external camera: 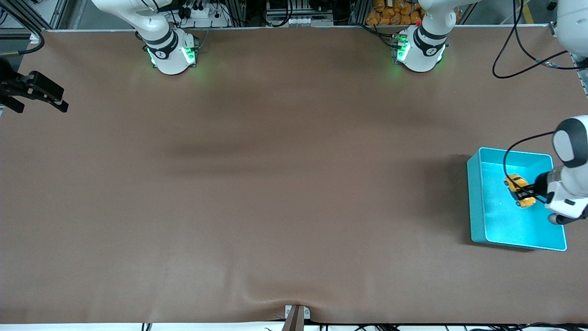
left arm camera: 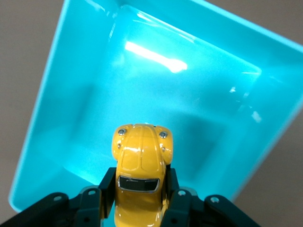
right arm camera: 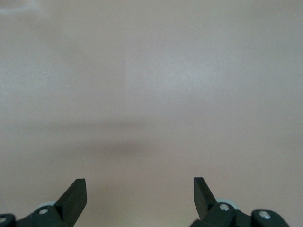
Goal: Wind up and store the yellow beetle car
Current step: 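Carry the car with the left gripper into the blue bin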
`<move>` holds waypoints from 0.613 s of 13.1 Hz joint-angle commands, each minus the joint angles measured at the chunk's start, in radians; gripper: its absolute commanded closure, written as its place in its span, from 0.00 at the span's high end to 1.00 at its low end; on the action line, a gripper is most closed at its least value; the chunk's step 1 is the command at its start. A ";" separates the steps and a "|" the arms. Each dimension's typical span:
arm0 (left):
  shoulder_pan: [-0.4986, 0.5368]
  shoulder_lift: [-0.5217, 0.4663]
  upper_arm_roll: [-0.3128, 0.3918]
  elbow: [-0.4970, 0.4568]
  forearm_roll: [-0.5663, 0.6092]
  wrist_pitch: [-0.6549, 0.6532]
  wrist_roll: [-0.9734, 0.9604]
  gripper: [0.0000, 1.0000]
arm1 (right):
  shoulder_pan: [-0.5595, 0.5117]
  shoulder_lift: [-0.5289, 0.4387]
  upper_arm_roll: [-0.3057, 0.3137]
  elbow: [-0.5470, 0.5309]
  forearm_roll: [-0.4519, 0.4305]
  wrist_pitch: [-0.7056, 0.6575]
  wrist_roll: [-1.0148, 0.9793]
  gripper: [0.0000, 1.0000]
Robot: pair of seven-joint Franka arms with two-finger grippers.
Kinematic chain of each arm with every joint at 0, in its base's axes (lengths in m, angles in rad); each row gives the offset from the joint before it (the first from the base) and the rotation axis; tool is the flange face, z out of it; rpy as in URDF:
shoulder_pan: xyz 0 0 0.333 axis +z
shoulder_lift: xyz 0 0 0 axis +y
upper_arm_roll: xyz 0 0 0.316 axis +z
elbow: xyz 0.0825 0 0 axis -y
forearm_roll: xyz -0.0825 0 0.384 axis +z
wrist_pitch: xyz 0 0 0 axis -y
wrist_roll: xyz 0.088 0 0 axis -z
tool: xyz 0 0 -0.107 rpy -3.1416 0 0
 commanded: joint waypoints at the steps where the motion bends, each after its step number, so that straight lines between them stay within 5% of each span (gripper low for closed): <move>1: 0.038 0.079 -0.014 0.067 0.008 0.042 0.158 0.00 | -0.037 0.010 0.012 0.025 0.006 -0.015 0.018 1.00; 8: 0.069 0.149 -0.017 0.032 -0.055 0.135 0.341 0.00 | -0.039 0.010 0.014 0.033 0.017 -0.018 0.018 1.00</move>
